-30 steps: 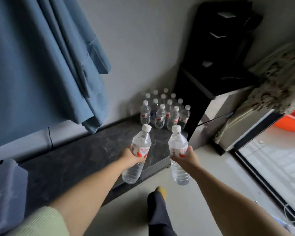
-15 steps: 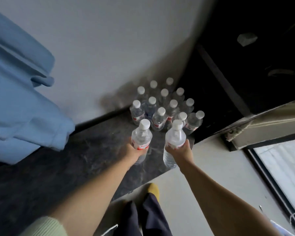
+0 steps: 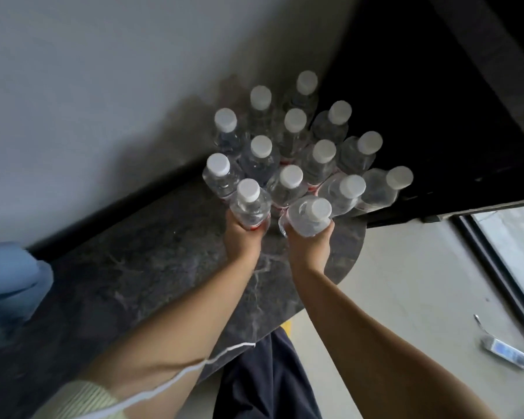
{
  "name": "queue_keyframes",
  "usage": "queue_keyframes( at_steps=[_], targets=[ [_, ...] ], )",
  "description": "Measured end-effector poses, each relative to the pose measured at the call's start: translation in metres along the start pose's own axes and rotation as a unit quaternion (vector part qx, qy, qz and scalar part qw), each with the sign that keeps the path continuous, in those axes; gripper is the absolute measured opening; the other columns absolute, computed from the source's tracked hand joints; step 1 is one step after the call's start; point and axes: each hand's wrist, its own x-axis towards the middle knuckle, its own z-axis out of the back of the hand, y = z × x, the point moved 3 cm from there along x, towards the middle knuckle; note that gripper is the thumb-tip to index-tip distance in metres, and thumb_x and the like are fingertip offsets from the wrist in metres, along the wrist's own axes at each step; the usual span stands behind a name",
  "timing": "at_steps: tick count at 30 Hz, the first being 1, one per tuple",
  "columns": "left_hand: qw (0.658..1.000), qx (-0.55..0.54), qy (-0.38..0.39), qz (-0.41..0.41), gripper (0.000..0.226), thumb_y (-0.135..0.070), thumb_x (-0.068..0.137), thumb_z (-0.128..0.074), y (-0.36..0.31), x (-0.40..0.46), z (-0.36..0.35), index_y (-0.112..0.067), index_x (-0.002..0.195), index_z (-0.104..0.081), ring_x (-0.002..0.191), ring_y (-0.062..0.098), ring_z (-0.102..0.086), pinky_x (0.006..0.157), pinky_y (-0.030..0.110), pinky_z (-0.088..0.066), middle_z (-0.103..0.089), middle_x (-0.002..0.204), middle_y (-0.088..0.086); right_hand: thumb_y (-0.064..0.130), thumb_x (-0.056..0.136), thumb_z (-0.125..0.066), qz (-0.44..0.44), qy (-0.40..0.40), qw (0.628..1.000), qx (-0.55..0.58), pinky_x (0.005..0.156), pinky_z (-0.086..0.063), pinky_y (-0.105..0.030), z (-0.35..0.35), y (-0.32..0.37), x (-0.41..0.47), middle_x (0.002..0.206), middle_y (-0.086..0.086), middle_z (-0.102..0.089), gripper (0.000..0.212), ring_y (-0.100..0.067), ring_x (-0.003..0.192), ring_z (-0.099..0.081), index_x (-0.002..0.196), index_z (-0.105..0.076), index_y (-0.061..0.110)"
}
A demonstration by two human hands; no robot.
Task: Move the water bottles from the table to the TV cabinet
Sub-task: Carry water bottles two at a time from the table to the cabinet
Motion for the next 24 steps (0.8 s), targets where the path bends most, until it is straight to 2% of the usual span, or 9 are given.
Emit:
queue_keyframes(
  at_steps=[2, 4, 7, 9, 13, 16, 19, 21, 24],
  targets=[
    [1.000, -0.008, -0.012, -0.015, 0.070, -0.021, 0.070, -0.084, 0.001, 0.007, -0.005, -0.010, 0.130, -0.049, 0.113, 0.026, -0.060, 0.079, 0.015, -0.034, -0.063, 0.125, 0.011, 0.037, 0.076, -0.075, -0.006, -0.004, 1.000, 0.018, 0.057, -0.036, -0.015, -0.008, -0.005, -0.001, 0.093, 0.015, -0.056, 0.059, -0.009, 0.080, -0.055, 0.121, -0.037, 0.039],
    [0.999, 0.010, -0.006, -0.030, 0.072, -0.020, 0.073, -0.083, 0.003, 0.010, -0.008, -0.006, 0.133, -0.046, 0.117, 0.027, -0.057, 0.078, 0.010, -0.030, -0.059, 0.129, 0.014, 0.034, 0.079, -0.073, -0.009, -0.001, 1.000, 0.020, 0.062, -0.038, -0.019, -0.011, -0.011, -0.001, 0.095, 0.013, -0.054, 0.062, -0.009, 0.080, -0.054, 0.127, -0.034, 0.036],
    [0.997, 0.061, 0.013, -0.036, 0.076, -0.025, 0.075, -0.081, 0.006, 0.011, -0.009, -0.003, 0.136, -0.042, 0.118, 0.033, -0.056, 0.082, 0.020, -0.034, -0.058, 0.130, 0.019, 0.033, 0.080, -0.073, -0.025, 0.011, 1.000, 0.004, 0.075, -0.037, -0.028, -0.007, -0.011, -0.001, 0.100, 0.008, -0.052, 0.065, -0.014, 0.086, -0.053, 0.133, -0.034, 0.027],
    [0.996, 0.079, 0.036, -0.019, 0.076, -0.028, 0.075, -0.081, 0.006, 0.011, -0.008, -0.005, 0.136, -0.041, 0.118, 0.034, -0.056, 0.085, 0.025, -0.038, -0.058, 0.130, 0.018, 0.034, 0.078, -0.074, -0.035, 0.025, 0.999, -0.003, 0.075, -0.037, -0.028, -0.003, -0.007, -0.002, 0.103, 0.007, -0.053, 0.069, -0.015, 0.088, -0.053, 0.135, -0.035, 0.023],
    [0.990, 0.097, 0.099, -0.007, 0.077, -0.018, 0.071, -0.081, 0.000, 0.004, 0.000, -0.013, 0.137, -0.042, 0.118, 0.026, -0.057, 0.083, 0.021, -0.037, -0.059, 0.130, 0.009, 0.032, 0.076, -0.077, -0.024, 0.061, 0.997, -0.029, 0.074, -0.039, -0.029, 0.007, 0.001, -0.010, 0.103, 0.007, -0.056, 0.060, -0.015, 0.089, -0.055, 0.123, -0.039, 0.026],
    [0.990, 0.083, 0.117, -0.012, 0.089, -0.015, 0.070, -0.082, -0.008, -0.010, 0.016, -0.012, 0.143, -0.032, 0.125, 0.026, -0.051, 0.099, 0.029, -0.038, -0.051, 0.139, 0.009, 0.024, 0.078, -0.076, 0.003, 0.088, 0.994, -0.059, 0.073, -0.043, -0.031, 0.024, 0.003, -0.022, 0.107, 0.004, -0.057, 0.054, -0.015, 0.088, -0.056, 0.117, -0.038, 0.026],
    [0.987, 0.094, 0.125, -0.022, 0.098, -0.018, 0.072, -0.081, -0.024, -0.029, 0.036, -0.014, 0.149, -0.020, 0.134, 0.026, -0.042, 0.107, 0.033, -0.033, -0.039, 0.148, 0.010, 0.023, 0.077, -0.078, 0.043, 0.104, 0.988, -0.106, 0.085, -0.052, -0.043, 0.047, 0.012, -0.039, 0.124, -0.004, -0.055, 0.072, -0.026, 0.106, -0.058, 0.134, -0.035, 0.016],
    [0.986, 0.094, 0.132, -0.040, 0.101, -0.017, 0.073, -0.081, -0.040, -0.040, 0.049, -0.013, 0.151, -0.017, 0.139, 0.024, -0.035, 0.111, 0.032, -0.029, -0.033, 0.152, 0.011, 0.021, 0.075, -0.080, 0.070, 0.105, 0.984, -0.128, 0.093, -0.049, -0.040, 0.064, 0.024, -0.051, 0.131, -0.006, -0.051, 0.078, -0.028, 0.118, -0.053, 0.138, -0.034, 0.014],
    [0.977, 0.119, 0.156, -0.082, 0.101, -0.022, 0.076, -0.079, -0.072, -0.054, 0.067, -0.014, 0.152, -0.013, 0.142, 0.021, -0.029, 0.112, 0.031, -0.027, -0.025, 0.156, 0.008, 0.015, 0.074, -0.079, 0.110, 0.109, 0.974, -0.163, 0.094, -0.044, -0.034, 0.086, 0.051, -0.065, 0.136, -0.010, -0.048, 0.077, -0.029, 0.125, -0.047, 0.138, -0.037, 0.011]
  ],
)
